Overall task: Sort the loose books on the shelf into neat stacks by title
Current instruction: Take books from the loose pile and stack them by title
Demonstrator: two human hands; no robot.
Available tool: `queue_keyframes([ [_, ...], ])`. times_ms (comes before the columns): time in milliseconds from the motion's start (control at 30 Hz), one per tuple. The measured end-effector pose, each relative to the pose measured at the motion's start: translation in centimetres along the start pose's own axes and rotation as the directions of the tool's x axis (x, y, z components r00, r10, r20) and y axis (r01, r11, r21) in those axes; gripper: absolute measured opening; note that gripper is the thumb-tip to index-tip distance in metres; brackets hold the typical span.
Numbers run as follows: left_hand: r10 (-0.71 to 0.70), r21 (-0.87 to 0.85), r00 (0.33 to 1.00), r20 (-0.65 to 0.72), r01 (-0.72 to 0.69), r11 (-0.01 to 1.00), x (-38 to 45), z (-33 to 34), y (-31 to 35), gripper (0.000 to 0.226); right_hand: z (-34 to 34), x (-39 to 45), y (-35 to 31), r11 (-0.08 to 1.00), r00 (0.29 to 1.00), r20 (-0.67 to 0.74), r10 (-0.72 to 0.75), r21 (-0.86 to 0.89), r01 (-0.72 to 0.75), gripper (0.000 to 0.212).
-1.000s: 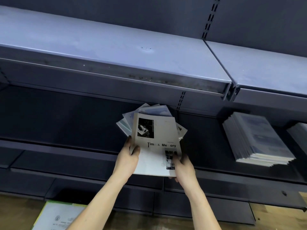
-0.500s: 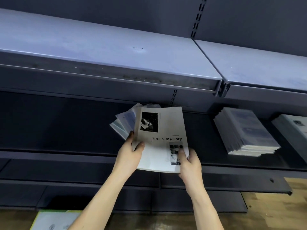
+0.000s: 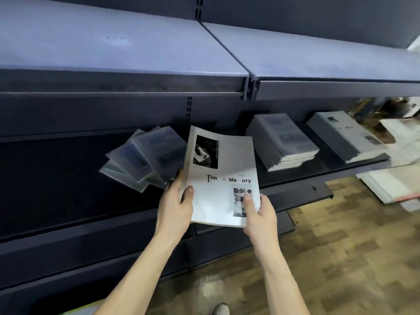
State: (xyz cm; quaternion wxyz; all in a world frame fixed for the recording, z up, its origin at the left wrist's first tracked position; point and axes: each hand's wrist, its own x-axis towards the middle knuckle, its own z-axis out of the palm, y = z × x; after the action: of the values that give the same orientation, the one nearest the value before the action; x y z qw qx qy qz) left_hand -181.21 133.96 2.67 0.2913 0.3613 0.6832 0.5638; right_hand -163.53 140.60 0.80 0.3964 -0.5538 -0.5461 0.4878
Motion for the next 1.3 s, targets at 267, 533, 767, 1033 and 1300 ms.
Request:
queue_keyframes([
  [267, 0.021, -0.014, 0.989, 0.147, -0.019, 1.0, -1.3, 5.9, 0.7, 0.048, -6.1, -2.0, 0.7, 0.995, 0.983, -0.156, -0.093, 0.005, 0.095, 0.029],
  [533, 0.042, -0.001, 0.948, 0.316, -0.044, 0.999, -3.6, 14.1, 3.8, 0.052, -14.6, -2.6, 1.7, 0.986, 0.932, -0.349, -0.093, 0.096, 0.134, 0.026],
  [767, 0.098, 0.042, 0.907, 0.409, -0.125, 0.991, -6.4, 22.2, 5.6, 0.045, -22.9, -2.1, 3.8, 0.977, 0.897, -0.436, -0.065, 0.157, 0.147, 0.025],
  [1033, 0.08, 0.096, 0.873, 0.48, -0.144, 0.985, -10.5, 31.0, 7.6, 0.053, -32.0, -1.9, 6.1, 0.973, 0.875, -0.48, -0.066, 0.165, 0.164, 0.026],
  [1300, 0.05, 0.115, 0.857, 0.513, -0.126, 0.985, -11.7, 37.5, 8.5, 0.053, -37.7, 0.0, 8.2, 0.984, 0.849, -0.529, -0.008, 0.147, 0.101, 0.029],
])
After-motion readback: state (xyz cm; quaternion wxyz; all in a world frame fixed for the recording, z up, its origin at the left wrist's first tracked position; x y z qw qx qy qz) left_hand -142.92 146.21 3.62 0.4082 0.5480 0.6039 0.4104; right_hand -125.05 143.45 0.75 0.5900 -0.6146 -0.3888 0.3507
